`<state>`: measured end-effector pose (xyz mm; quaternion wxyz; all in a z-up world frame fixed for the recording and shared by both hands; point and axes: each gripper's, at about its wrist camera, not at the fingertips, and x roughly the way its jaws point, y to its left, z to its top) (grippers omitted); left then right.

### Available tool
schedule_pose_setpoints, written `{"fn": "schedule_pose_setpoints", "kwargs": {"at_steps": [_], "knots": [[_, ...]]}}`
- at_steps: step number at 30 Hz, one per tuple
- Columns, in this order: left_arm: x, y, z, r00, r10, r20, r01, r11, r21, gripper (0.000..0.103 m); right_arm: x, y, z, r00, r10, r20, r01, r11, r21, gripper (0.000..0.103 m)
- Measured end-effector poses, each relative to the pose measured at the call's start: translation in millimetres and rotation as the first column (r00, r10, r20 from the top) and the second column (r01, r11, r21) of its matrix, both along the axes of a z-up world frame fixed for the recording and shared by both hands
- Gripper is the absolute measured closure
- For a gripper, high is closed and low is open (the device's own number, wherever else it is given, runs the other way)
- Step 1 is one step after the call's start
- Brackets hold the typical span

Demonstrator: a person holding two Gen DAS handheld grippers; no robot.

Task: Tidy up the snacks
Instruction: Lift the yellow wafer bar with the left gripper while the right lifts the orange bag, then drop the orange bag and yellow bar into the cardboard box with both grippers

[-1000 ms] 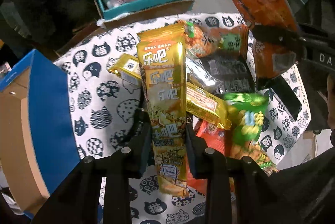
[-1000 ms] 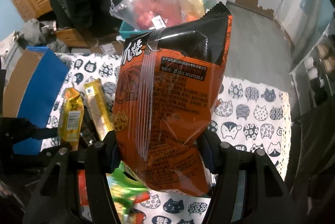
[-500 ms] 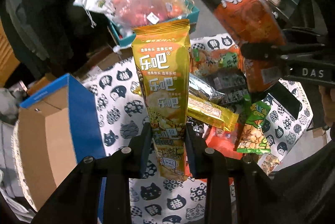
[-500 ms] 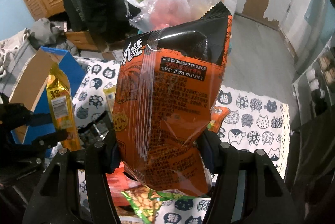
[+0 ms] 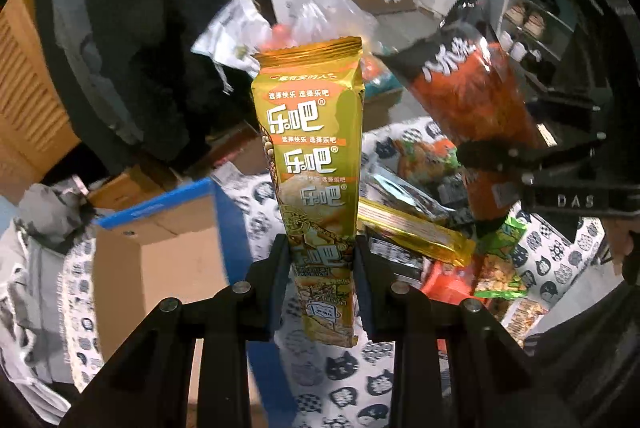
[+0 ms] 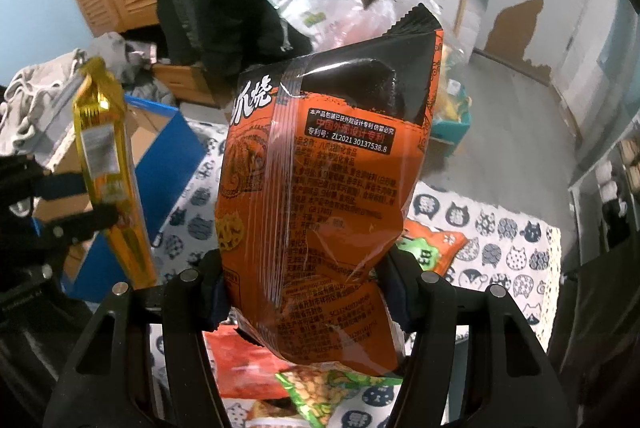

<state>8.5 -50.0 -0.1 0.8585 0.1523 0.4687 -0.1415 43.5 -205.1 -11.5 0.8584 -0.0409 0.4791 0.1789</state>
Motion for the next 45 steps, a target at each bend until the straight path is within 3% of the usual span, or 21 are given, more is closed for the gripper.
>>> {"fn": "schedule_pose_setpoints", "kwargs": {"at_steps": [11,25,33,45], "knots": [[3.9,40.5,28.1,0.996,0.070,0.063,-0.069,0.997,-0.020,0.072,-1.2,41.3,18.8,0.998,0.060,0.022,-0.060,0.998,0.031,0.042],[-2.2,101.1,33.6,0.982,0.157,0.102,-0.158,0.987,0.002,0.072,3.1,126.0,26.3,0.986,0.169,0.006,-0.169,0.984,0.060,0.042],[-6.6,139.6,18.1,0.976,0.202,0.085,-0.206,0.978,0.032,0.072,9.1,176.0,20.6,0.974,0.227,-0.019,-0.225,0.972,0.071,0.042],[0.3,200.4,-34.5,0.952,0.307,-0.011,-0.305,0.949,0.078,0.072,23.7,234.2,-6.0,0.953,0.289,-0.091,-0.282,0.956,0.086,0.042]]}}
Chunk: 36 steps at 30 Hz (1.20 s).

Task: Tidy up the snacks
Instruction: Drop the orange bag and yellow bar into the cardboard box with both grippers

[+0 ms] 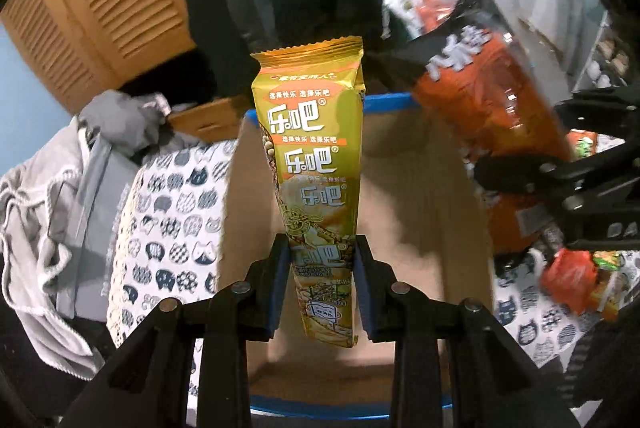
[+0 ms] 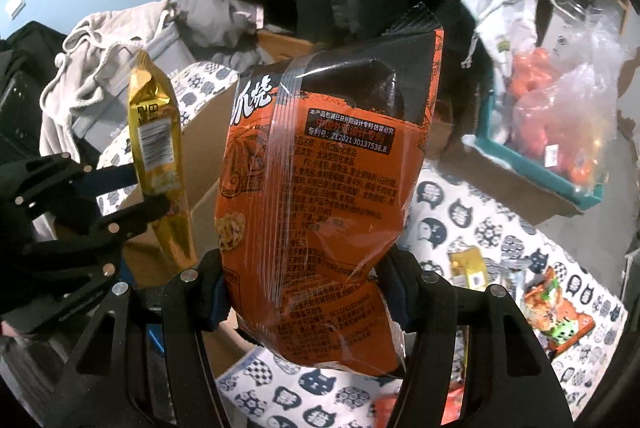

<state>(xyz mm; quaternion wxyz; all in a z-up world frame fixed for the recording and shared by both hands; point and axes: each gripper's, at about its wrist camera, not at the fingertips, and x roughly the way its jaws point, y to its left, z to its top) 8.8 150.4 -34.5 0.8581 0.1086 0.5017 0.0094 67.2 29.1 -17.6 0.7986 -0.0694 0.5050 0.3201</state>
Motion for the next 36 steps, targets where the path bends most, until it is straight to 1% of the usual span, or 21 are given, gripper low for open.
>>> {"fn": "schedule_pose_setpoints", "kwargs": {"at_steps": [3,6,12,14,16,17,18,20,25,28,31,36], "knots": [[2.8,15.0,-9.6,0.999,0.033,-0.032,-0.034,0.999,-0.024,0.072,2.5,10.5,-5.1,1.000,0.007,-0.027,-0.006,1.000,0.015,0.042],[5.3,22.4,-19.9,0.997,0.038,-0.067,-0.040,0.999,-0.028,0.072,2.7,18.4,-10.8,0.999,0.016,-0.045,-0.015,1.000,0.017,0.042],[5.4,24.1,-36.5,0.993,0.043,-0.110,-0.041,0.999,0.024,0.070,0.8,28.9,-22.5,0.997,0.039,-0.070,-0.039,0.999,0.007,0.041],[4.0,22.1,-35.1,0.994,0.045,-0.097,-0.040,0.998,0.057,0.068,0.0,31.3,-25.9,0.996,0.045,-0.079,-0.045,0.999,0.004,0.041],[2.6,18.1,-29.4,0.996,0.037,-0.075,-0.031,0.996,0.084,0.055,0.2,32.0,-28.2,0.995,0.043,-0.085,-0.043,0.999,0.006,0.040],[1.7,18.0,-27.2,0.997,0.034,-0.064,-0.029,0.996,0.083,0.043,0.5,32.0,-28.9,0.995,0.042,-0.088,-0.042,0.999,0.006,0.039],[0.6,16.5,-23.6,0.998,0.031,-0.048,-0.027,0.996,0.084,0.036,0.8,31.8,-29.2,0.995,0.040,-0.090,-0.040,0.999,0.003,0.037],[-0.2,13.9,-18.4,0.999,0.024,-0.027,-0.022,0.995,0.092,0.035,0.7,30.0,-28.6,0.996,0.035,-0.087,-0.035,0.999,0.003,0.033],[1.3,4.3,-12.4,1.000,0.005,-0.022,-0.003,0.995,0.096,0.035,0.1,17.9,-19.7,0.999,0.009,-0.035,-0.009,1.000,-0.010,0.026],[1.1,-1.3,-10.0,1.000,-0.008,-0.021,0.009,0.996,0.092,0.035,1.3,4.5,-16.0,1.000,-0.016,-0.027,0.016,1.000,-0.008,0.026],[0.4,-9.4,-6.4,1.000,-0.024,-0.014,0.025,0.996,0.086,0.030,2.4,-12.0,-14.3,0.999,-0.046,-0.026,0.046,0.999,-0.015,0.025],[0.5,-26.7,-0.9,0.998,-0.053,-0.019,0.054,0.997,0.046,0.029,2.2,-39.5,-14.2,0.995,-0.094,-0.031,0.093,0.995,-0.032,0.022]]}}
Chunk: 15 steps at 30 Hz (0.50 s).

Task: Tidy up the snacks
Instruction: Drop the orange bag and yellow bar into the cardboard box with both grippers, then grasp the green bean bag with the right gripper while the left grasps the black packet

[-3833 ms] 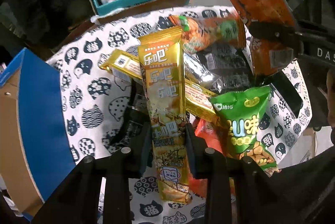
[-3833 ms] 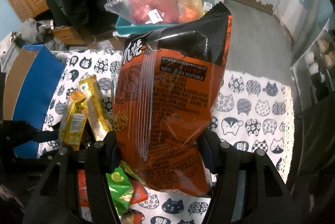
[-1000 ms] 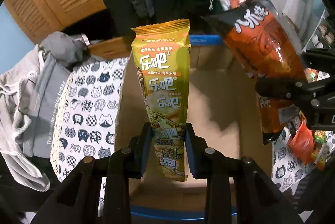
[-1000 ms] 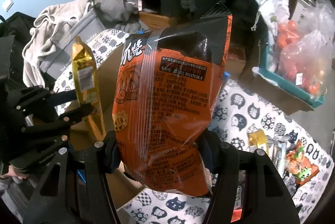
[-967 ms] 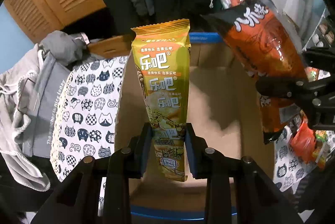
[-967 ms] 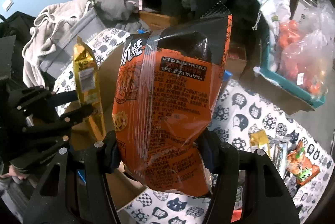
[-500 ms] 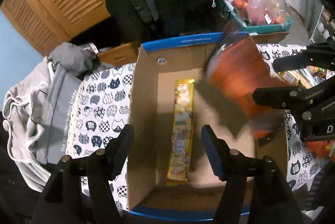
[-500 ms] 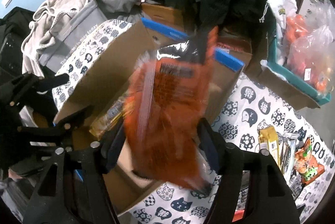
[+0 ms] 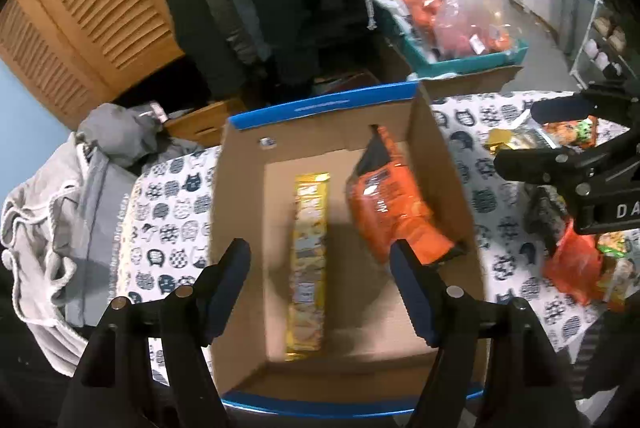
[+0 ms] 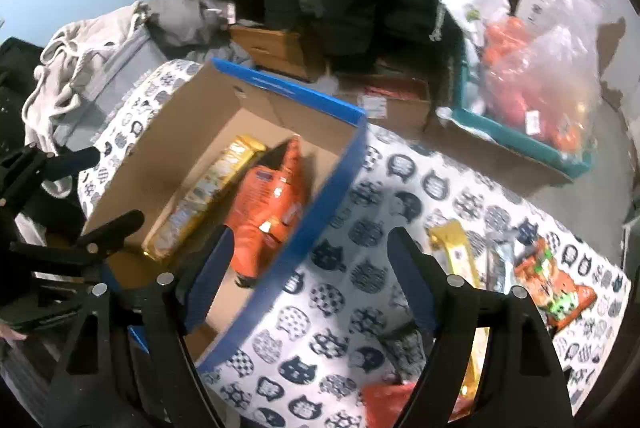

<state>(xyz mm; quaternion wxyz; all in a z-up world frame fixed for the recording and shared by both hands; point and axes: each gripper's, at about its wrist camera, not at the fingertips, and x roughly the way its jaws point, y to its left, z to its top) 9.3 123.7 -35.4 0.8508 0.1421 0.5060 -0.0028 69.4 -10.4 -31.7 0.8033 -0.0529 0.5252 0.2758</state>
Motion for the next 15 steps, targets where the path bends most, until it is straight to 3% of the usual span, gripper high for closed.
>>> {"fn": "schedule_pose_setpoints", "kwargs": {"at_steps": [15], "knots": [[-5.4,-75.5,-9.1,0.990,-0.128,-0.064,0.127,0.992,-0.022,0.029,-18.5,-78.3,-13.1,0.996,-0.081,-0.023,0.080,0.995,-0.062,0.021]]}}
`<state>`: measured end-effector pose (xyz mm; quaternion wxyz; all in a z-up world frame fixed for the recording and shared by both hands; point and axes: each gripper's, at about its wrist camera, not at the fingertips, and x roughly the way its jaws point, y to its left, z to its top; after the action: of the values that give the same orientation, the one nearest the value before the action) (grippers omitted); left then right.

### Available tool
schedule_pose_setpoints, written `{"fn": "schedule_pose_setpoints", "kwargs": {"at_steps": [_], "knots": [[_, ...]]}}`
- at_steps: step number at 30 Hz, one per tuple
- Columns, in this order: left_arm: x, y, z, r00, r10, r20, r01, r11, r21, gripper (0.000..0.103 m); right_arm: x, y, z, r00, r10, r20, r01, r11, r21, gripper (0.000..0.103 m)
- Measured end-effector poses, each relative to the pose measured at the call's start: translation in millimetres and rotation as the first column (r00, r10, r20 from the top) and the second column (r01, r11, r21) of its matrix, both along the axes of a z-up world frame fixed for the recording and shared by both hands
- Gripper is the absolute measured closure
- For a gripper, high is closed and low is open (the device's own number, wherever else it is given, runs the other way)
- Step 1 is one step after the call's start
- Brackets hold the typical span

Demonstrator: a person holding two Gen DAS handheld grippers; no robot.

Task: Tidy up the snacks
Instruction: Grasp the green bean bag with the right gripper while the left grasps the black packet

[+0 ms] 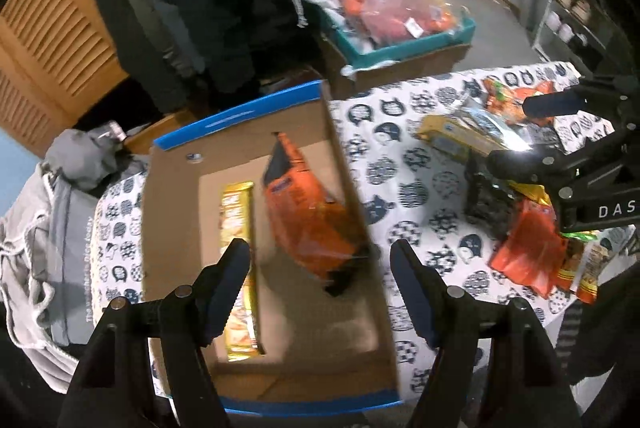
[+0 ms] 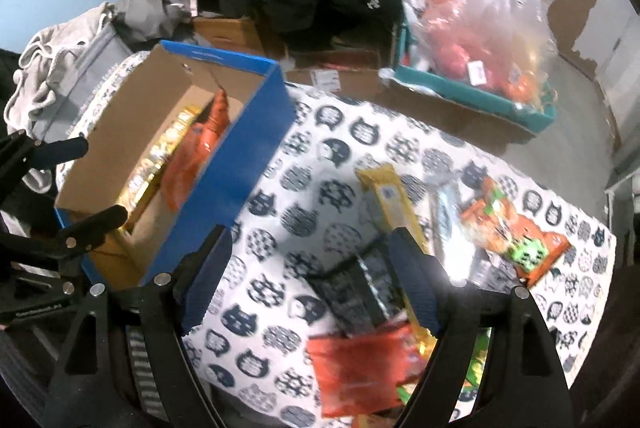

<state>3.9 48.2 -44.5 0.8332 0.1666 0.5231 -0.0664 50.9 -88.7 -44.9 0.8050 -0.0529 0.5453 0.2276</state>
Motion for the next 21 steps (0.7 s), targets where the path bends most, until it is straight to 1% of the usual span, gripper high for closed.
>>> {"fn": "schedule_pose_setpoints", "kwargs": {"at_steps": [3,7,14,21], "knots": [[-1.8,-16.5,-1.1,0.999,-0.032,-0.002,0.032,0.999,0.008,0.029,-3.6,-16.3,-2.9,1.000,-0.019,0.005,0.019,1.000,-0.019,0.018],[-4.9,-36.0,-5.2,0.998,-0.063,-0.014,0.063,0.998,0.022,0.029,-5.7,-43.4,-10.5,0.997,-0.070,-0.011,0.070,0.997,-0.021,0.018],[-9.9,-62.7,-15.5,0.993,-0.106,-0.047,0.107,0.994,0.021,0.029,-14.4,-86.3,-18.1,0.987,-0.156,-0.037,0.156,0.988,-0.009,0.018],[-15.7,-86.6,-30.4,0.987,-0.141,-0.076,0.143,0.989,0.026,0.029,-24.5,-119.3,-28.7,0.974,-0.217,-0.060,0.217,0.976,-0.016,0.017]]}}
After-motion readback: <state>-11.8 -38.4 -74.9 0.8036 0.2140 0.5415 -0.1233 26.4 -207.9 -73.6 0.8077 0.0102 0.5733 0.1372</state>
